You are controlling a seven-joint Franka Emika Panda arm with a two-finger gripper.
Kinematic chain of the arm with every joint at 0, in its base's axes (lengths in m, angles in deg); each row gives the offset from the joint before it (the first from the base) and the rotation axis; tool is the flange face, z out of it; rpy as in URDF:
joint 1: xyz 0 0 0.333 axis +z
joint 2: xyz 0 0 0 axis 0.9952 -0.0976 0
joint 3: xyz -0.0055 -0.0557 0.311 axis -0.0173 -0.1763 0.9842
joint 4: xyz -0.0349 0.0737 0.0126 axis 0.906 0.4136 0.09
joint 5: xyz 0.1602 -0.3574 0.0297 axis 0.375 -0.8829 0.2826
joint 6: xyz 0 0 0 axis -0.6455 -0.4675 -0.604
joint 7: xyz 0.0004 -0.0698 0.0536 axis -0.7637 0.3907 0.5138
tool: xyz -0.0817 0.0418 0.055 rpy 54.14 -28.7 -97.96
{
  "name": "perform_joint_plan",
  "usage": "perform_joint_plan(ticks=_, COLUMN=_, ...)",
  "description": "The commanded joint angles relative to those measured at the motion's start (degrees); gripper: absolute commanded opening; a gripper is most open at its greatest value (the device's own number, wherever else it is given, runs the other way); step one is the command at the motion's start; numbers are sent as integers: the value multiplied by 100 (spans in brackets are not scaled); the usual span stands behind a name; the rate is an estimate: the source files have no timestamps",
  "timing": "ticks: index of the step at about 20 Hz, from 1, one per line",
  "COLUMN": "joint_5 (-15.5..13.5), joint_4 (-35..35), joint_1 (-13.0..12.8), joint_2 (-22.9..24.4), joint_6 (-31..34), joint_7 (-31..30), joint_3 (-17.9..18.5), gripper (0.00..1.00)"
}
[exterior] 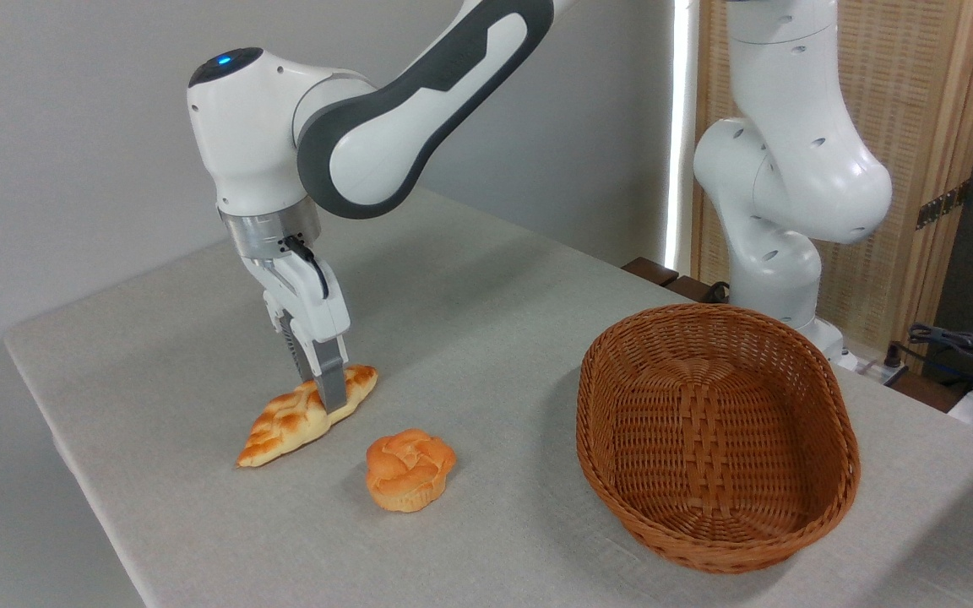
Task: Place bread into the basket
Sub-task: 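Close the gripper on the braided loaf's end, then lift the braided loaf and carry it over the wicker basket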
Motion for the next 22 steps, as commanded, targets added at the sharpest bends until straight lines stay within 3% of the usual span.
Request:
perform_joint_plan(ticks=1, joint_5=73, joint_4=232, joint_1=1, joint_2=31, joint_6=399, joint_7=-12, joint_3=40, gripper=30)
perform_joint_plan(ticks=6, joint_5=12, joint_4=548, joint_1=36, joint_2=153, joint_6=917, joint_7=198, joint_3=66, gripper=30)
perform_joint_plan(ticks=8, joint_5=-146, joint_4=628, joint_1=54, joint_2=424, joint_6=1330, joint_7=531, joint_3=267, gripper=31)
perform_joint_plan(ticks=12, joint_5=-252, joint_4=567, joint_1=71, joint_2=1154, joint_6=2752, joint_7=2163, joint_3=654, gripper=31)
perform_joint_plan(ticks=14, joint_5=-217, joint_4=436, joint_1=28, joint_2=1505, joint_6=3334, joint_7=2946, joint_3=987, gripper=31)
perform_joint_plan(ticks=17, joint_5=-217, joint_4=-64, joint_1=1, joint_2=2129, joint_6=3450, joint_7=4036, joint_3=1584, gripper=35)
perform_joint_plan(ticks=22, joint_5=-173, joint_4=-978, joint_1=-718, joint_2=3000, joint_6=3442, joint_7=5664, joint_3=2981, gripper=39)
